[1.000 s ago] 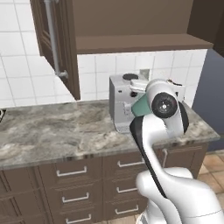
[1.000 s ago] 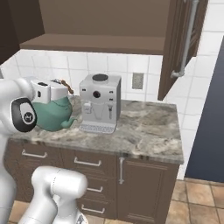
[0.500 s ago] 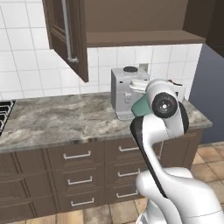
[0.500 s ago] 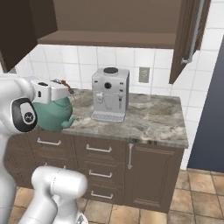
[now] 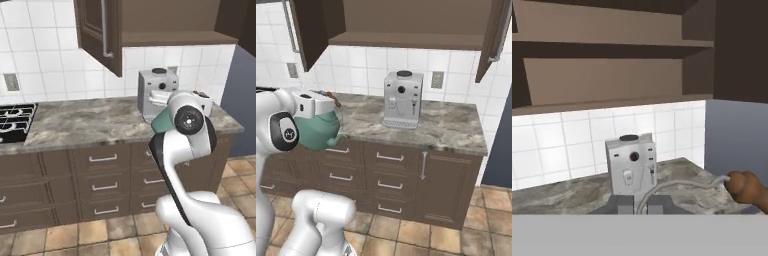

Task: Open the cabinet, pick the kettle from the cabinet, and place it in the sink.

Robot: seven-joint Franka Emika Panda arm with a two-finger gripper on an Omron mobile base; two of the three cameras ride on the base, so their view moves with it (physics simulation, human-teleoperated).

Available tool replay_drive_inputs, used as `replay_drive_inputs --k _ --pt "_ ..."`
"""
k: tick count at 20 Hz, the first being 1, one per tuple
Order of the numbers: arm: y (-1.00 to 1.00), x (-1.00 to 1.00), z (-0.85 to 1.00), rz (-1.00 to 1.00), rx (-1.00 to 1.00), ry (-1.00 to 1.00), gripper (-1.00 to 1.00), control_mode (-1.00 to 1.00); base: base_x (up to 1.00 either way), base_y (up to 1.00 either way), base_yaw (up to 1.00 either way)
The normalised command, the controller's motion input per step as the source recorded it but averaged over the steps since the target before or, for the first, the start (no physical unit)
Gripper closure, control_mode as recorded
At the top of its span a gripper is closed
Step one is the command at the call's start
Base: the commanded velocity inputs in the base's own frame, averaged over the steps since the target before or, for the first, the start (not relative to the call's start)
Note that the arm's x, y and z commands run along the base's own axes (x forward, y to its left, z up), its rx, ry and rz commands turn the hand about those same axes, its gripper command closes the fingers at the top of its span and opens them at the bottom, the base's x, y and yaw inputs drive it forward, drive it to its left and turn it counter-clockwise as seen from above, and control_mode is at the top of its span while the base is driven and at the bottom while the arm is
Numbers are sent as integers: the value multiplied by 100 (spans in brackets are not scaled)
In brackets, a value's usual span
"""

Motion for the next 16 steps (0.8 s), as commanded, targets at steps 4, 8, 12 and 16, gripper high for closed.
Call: replay_drive_inputs --k 4,8,12,16 --pt "0 0 0 0 0 0 100 100 -13 28 85" --pt "0 0 0 0 0 0 100 100 -7 9 100" --pt "0 0 0 0 0 0 100 100 -3 0 100" --pt "0 0 0 0 0 0 100 100 -2 0 100"
